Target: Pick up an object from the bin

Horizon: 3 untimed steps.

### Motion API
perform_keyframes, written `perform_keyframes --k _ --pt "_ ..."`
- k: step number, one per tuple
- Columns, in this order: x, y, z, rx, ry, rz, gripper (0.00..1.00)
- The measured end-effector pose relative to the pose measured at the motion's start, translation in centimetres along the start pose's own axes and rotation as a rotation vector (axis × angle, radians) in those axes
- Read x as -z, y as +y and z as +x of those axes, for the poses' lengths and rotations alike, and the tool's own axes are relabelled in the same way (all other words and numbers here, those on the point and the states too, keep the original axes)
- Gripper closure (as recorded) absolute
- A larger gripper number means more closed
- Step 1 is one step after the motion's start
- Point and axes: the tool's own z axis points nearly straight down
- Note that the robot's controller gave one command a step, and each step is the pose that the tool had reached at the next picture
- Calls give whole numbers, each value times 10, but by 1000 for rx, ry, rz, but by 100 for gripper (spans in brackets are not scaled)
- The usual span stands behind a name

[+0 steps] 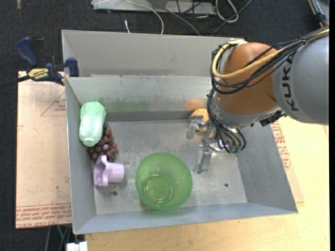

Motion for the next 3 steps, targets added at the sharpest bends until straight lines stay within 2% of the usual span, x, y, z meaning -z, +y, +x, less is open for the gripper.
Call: perform_keyframes --k 1,2,3 --pt "-59 45 8 50 4 -2 0" --pt "-57 61 -54 244 -17 1 0" --pt "-112 117 24 278 8 -5 0"
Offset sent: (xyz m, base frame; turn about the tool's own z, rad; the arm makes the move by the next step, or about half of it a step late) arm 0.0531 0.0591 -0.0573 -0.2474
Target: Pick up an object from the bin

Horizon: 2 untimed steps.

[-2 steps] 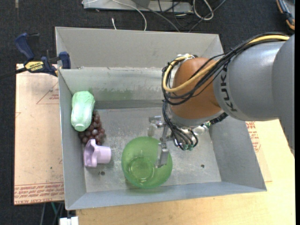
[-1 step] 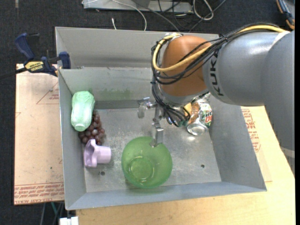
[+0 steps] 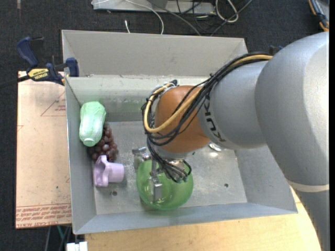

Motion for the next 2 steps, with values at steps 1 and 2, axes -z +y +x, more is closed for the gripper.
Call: perform_keyframes --k 1,2 --pt "2 -2 -7 17 -6 5 0" --pt "21 2 -10 118 -1 4 0"
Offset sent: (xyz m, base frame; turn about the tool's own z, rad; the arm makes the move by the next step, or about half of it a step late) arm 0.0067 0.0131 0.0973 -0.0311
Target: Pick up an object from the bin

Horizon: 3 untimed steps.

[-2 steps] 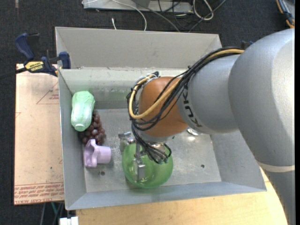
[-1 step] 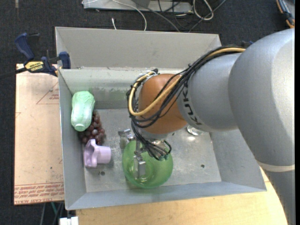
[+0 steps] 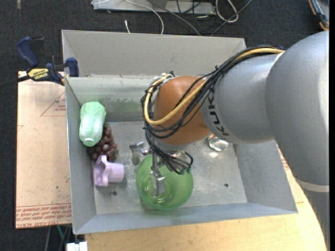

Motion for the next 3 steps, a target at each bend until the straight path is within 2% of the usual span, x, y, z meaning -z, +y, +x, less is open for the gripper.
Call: perform_keyframes --k 1,2,3 --pt "-32 -30 -36 74 -10 -3 100" --pt "-32 -30 -36 74 -11 -3 100" --pt "-1 -30 -39 71 -17 -3 100"
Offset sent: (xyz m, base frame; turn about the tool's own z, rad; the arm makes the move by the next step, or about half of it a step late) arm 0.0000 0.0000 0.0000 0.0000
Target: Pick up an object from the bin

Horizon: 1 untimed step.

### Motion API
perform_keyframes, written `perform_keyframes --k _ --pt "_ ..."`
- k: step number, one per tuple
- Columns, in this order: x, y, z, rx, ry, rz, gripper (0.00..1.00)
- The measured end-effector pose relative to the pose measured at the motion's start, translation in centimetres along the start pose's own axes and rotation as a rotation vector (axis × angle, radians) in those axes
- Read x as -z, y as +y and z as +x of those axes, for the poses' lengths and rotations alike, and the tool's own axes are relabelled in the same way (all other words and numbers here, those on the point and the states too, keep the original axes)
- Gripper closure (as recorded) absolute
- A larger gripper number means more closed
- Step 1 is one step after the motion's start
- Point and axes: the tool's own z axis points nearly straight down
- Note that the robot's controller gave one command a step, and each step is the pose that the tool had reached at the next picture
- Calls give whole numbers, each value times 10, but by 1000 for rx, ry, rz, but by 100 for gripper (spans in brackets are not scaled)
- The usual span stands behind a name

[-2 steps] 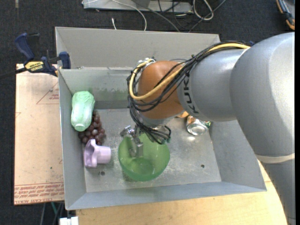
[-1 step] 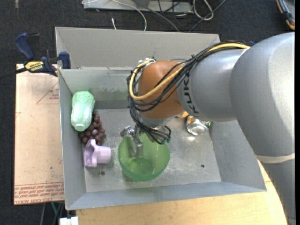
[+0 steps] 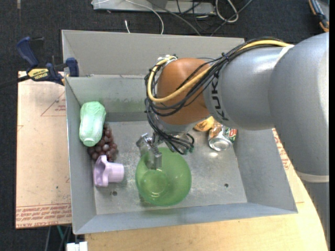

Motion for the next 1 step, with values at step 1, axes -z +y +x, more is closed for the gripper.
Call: perform_keyframes --k 1 --pt "119 -10 6 27 8 -2 100"
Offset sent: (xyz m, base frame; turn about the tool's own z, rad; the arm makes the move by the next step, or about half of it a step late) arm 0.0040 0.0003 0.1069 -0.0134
